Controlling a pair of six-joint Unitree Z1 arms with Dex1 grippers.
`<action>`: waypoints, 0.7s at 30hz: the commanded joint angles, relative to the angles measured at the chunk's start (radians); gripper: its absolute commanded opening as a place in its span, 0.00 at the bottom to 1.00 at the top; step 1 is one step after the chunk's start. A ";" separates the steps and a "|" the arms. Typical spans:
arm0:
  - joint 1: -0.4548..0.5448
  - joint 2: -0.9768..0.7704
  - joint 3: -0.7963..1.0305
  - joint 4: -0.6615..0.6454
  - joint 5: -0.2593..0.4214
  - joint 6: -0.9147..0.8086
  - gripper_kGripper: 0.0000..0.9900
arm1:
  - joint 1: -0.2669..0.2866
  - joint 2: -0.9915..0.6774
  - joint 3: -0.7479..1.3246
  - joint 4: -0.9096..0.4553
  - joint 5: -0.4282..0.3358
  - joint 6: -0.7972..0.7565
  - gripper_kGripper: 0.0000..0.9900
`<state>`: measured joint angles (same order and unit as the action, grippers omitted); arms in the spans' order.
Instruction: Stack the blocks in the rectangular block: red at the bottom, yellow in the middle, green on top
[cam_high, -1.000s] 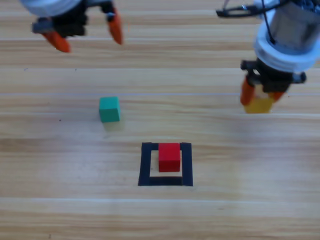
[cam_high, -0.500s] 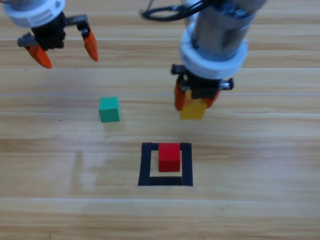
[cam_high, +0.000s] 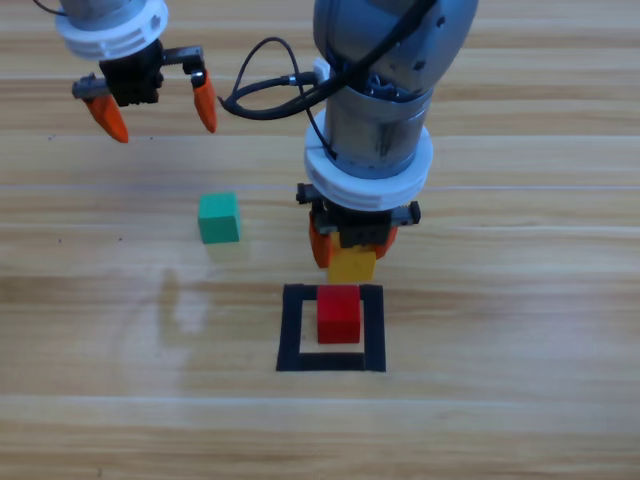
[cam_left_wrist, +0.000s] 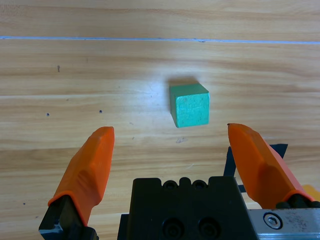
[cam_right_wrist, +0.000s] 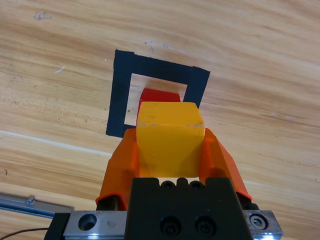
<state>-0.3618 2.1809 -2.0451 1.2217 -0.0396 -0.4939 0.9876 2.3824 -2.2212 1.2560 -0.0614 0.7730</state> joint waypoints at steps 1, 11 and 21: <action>0.018 0.048 -0.009 0.009 -0.006 0.008 0.98 | 0.039 0.074 -0.006 0.013 -0.003 0.020 0.28; 0.024 0.059 -0.004 0.009 -0.005 0.008 0.98 | 0.040 0.103 -0.020 0.013 0.002 0.025 0.28; 0.024 0.065 -0.003 0.007 -0.008 0.009 0.98 | 0.046 0.103 -0.020 0.019 0.008 0.031 0.28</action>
<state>-0.3595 2.1954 -2.0466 1.2217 -0.0396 -0.4938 1.0023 2.4366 -2.2432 1.2568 -0.0609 0.7914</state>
